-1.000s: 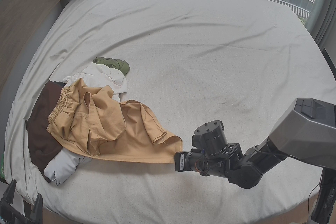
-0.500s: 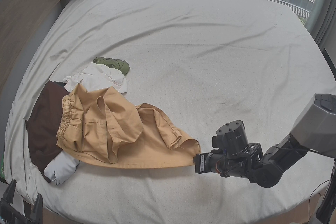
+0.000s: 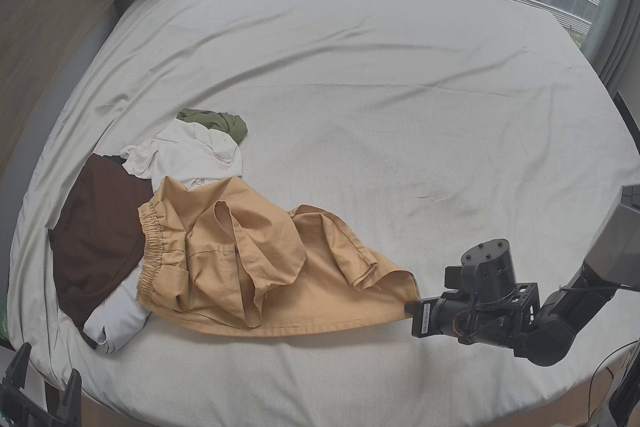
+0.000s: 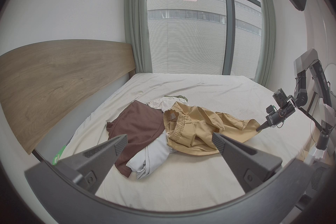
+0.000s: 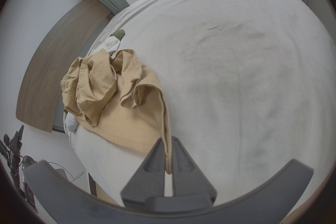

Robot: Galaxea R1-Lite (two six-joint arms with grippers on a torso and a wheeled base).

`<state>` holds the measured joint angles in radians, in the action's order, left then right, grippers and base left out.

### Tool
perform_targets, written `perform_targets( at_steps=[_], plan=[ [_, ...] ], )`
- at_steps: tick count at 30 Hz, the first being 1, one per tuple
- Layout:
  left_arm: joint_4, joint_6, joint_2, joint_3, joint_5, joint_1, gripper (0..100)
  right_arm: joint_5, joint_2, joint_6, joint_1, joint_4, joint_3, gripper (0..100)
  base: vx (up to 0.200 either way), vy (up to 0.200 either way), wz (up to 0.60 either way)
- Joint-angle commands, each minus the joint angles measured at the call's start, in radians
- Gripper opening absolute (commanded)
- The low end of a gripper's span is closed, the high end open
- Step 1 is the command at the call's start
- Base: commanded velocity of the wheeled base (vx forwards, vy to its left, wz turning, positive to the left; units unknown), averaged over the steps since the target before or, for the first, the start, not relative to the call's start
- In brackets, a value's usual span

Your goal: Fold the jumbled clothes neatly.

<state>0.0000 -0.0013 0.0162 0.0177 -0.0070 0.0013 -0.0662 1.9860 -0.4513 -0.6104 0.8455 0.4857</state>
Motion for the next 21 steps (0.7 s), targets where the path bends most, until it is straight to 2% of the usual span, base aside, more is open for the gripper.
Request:
perform_targets(
  at_steps=[1, 21],
  plan=[
    [0.0, 0.001, -0.016, -0.018, -0.001, 0.0, 100, 0.005, -0.056, 0.009, 0.038, 0.024, -0.064, 0, 0.0, 0.0, 0.0],
    [0.0, 0.001, -0.016, -0.018, -0.001, 0.0, 100, 0.046, -0.11, 0.009, 0.161, 0.115, -0.246, 0, 0.0, 0.0, 0.0]
  ],
)
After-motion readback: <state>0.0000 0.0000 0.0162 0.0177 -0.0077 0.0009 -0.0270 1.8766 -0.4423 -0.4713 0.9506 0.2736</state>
